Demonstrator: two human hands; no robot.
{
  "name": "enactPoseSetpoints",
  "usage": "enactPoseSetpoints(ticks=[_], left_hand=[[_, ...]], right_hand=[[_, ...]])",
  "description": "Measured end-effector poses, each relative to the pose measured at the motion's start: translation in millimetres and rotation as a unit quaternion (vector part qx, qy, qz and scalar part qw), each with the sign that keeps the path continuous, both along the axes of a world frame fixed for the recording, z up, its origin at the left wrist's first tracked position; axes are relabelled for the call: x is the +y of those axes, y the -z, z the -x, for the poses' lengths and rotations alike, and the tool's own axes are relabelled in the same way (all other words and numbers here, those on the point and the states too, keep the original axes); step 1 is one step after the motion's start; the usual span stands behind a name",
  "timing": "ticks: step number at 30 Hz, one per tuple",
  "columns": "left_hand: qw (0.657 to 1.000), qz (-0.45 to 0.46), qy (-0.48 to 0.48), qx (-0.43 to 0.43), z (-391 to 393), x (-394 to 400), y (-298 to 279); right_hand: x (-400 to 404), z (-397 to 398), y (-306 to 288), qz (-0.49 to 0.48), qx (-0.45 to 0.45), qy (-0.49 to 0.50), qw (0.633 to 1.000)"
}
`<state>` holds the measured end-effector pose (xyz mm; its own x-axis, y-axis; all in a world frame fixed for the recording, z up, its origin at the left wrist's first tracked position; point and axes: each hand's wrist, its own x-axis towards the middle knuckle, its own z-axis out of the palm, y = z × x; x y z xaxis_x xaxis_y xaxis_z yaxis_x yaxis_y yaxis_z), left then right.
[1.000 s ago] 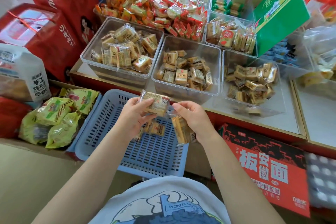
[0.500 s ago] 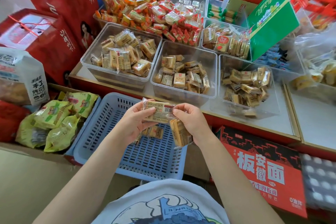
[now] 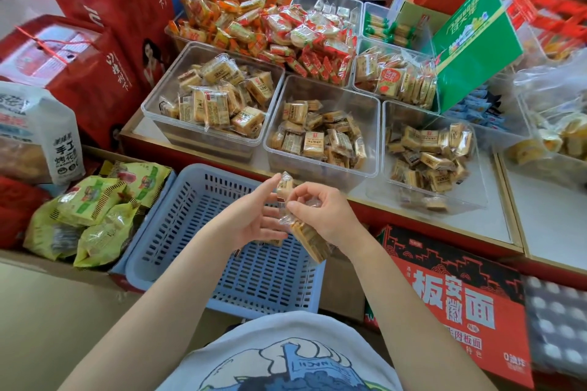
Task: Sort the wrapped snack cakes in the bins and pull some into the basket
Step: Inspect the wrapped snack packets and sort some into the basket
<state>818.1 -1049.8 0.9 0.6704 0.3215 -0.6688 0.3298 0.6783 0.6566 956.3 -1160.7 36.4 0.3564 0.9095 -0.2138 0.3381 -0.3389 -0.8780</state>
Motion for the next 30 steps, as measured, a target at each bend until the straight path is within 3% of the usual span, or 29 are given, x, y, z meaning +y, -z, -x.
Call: enactPoseSetpoints(ticks=[4,11,18,23,30], left_hand=[[0.999,-0.026,0.006,-0.044,-3.5,0.4,1.6],[0.989,0.003,0.018,-0.147,-0.1,-5.1,3.8],[0.986,-0.149,0.010,-0.068,-18.8,-15.4,1.0],[0.982,-0.168,-0.061,-0.064,-17.1,-9.5,7.6],[0.979,-0.185,-0.052,-0.068,-15.0,-5.0,7.8]], right_hand=[[-0.6,0.0,2.6,0.020,0.025,0.009,0.999],[2.7,-13.2,1.4,-0.013,0.068,0.191,0.979],[13.5,-4.1,3.3,-0.008,0.104,0.234,0.967],[14.9,-11.2,2.5,-0.005,0.233,0.227,0.946],[8.0,-32.8,-3.4,-0.013,0.189,0.203,0.961]])
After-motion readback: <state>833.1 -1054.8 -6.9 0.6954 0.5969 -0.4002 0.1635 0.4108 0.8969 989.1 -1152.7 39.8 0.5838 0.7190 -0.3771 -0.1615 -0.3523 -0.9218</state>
